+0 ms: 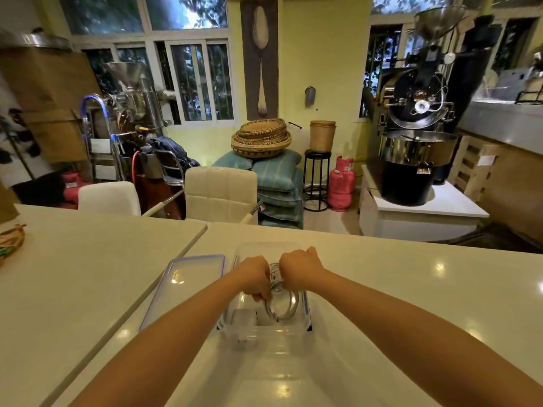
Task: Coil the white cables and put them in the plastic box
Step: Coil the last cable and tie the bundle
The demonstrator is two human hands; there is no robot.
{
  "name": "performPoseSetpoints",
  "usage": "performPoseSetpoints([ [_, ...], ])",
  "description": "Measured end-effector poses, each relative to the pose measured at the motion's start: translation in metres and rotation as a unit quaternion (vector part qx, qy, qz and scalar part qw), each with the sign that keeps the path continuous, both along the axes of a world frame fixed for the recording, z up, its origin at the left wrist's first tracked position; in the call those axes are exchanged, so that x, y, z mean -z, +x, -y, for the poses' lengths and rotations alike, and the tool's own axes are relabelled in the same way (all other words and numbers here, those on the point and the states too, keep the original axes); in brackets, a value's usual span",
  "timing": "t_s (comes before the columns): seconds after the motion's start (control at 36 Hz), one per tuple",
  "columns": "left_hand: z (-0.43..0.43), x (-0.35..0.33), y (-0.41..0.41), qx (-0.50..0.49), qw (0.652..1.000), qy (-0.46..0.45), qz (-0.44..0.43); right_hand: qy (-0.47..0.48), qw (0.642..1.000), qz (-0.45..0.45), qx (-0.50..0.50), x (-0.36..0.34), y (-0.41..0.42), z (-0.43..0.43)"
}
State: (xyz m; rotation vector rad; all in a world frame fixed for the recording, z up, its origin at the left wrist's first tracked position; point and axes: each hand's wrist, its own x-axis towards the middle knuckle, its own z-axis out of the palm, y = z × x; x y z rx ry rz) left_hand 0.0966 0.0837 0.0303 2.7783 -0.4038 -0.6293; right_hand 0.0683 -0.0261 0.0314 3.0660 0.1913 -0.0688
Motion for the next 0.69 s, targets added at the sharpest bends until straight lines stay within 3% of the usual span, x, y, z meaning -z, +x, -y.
performPoseSetpoints([
  [0.33, 0.011, 0.019, -0.001, 0.037, 0.992, 0.114, -0.041, -0.137, 0.985, -0.093, -0.044, 0.014, -0.006, -0.012],
  [0.53, 0.010, 0.020, -0.004, 0.087, 0.980, 0.178, -0.010, -0.128, 0.988, -0.077, -0.044, 0.016, -0.005, -0.012],
  [0.61, 0.007, 0.017, -0.006, 0.103, 0.982, 0.158, 0.016, -0.115, 0.990, -0.068, -0.042, 0.017, -0.004, -0.010],
  [0.69, -0.001, 0.007, -0.005, 0.081, 0.994, 0.074, 0.025, -0.080, 0.995, -0.057, -0.035, 0.011, -0.002, -0.006],
])
